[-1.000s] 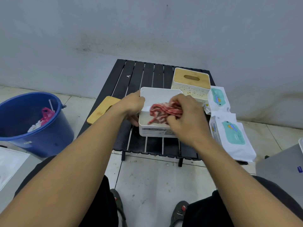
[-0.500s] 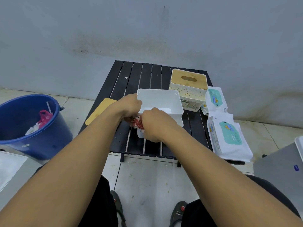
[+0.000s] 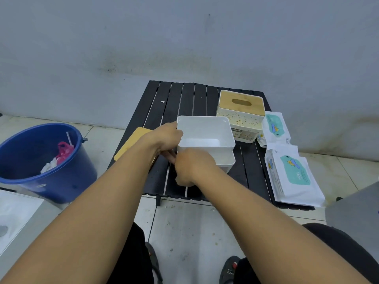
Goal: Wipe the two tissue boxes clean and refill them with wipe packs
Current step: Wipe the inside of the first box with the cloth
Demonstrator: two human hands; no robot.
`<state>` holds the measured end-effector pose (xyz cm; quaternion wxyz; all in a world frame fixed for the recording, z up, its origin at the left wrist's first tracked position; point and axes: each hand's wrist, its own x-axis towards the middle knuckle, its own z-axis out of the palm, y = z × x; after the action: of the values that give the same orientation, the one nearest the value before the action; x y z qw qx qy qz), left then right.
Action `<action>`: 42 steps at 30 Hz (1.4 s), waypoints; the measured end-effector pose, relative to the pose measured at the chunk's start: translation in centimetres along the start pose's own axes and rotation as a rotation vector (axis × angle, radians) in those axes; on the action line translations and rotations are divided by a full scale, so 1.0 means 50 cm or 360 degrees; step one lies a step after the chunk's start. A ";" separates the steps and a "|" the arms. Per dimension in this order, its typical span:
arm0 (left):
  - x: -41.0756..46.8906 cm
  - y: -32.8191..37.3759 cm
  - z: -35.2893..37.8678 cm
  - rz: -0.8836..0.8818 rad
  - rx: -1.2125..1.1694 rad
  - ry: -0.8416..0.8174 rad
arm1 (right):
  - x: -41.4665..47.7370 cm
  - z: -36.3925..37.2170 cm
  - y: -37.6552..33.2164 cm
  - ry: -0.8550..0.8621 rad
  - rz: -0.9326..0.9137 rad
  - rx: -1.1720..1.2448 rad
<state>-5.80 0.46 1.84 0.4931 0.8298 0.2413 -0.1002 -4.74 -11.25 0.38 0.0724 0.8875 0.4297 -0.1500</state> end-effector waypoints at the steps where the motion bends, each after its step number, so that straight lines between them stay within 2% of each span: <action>1: 0.004 -0.003 -0.001 0.0002 0.0006 -0.0003 | 0.003 0.009 -0.002 0.0026 -0.0006 -0.0019; 5: 0.009 -0.010 -0.003 0.0014 -0.0045 -0.0026 | -0.001 0.033 0.023 0.0149 -0.0026 0.0269; 8: 0.011 -0.011 -0.003 0.0013 -0.0090 -0.0064 | -0.013 0.060 0.042 0.0229 -0.0131 0.0206; 10: 0.010 -0.013 -0.002 0.0034 -0.0125 -0.0082 | -0.014 0.085 0.051 0.0378 -0.0120 0.0291; 14: 0.018 -0.020 0.000 0.0007 -0.0110 -0.0035 | -0.016 0.111 0.054 0.0720 -0.0057 0.0884; 17: 0.024 -0.024 -0.005 0.0009 0.0010 0.0004 | -0.031 0.110 0.065 0.0832 -0.0080 0.1339; 22: 0.038 -0.028 -0.013 -0.0001 0.0034 -0.0022 | -0.038 0.087 0.102 0.0817 -0.0116 0.1645; 25: 0.033 -0.025 -0.008 -0.0040 -0.0097 -0.0091 | -0.065 0.059 0.129 0.1055 -0.0017 0.1856; 27: 0.029 -0.021 -0.006 -0.0053 -0.0113 -0.0073 | -0.097 0.044 0.131 0.1347 -0.0029 0.1717; 29: 0.029 -0.021 -0.003 -0.0007 -0.0056 0.0001 | -0.122 0.054 0.101 0.1444 -0.0232 0.1358; 32: 0.026 -0.022 -0.002 0.0031 -0.0018 0.0114 | -0.114 0.126 0.024 0.1159 -0.0371 0.0376; 34: 0.020 -0.023 0.003 0.0020 -0.0020 0.0144 | -0.098 0.176 -0.010 0.0866 -0.0367 0.0031; 37: 0.014 -0.025 0.008 0.0048 -0.0010 0.0197 | -0.087 0.178 -0.008 0.0661 -0.0271 -0.0020; 42: 0.009 -0.025 0.006 0.0061 -0.0026 0.0165 | -0.098 0.136 0.077 0.0301 -0.0072 -0.0044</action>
<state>-6.00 0.83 0.54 0.4886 0.8343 0.2514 -0.0455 -6.00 -19.01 -4.43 0.0403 0.8866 0.4567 -0.0611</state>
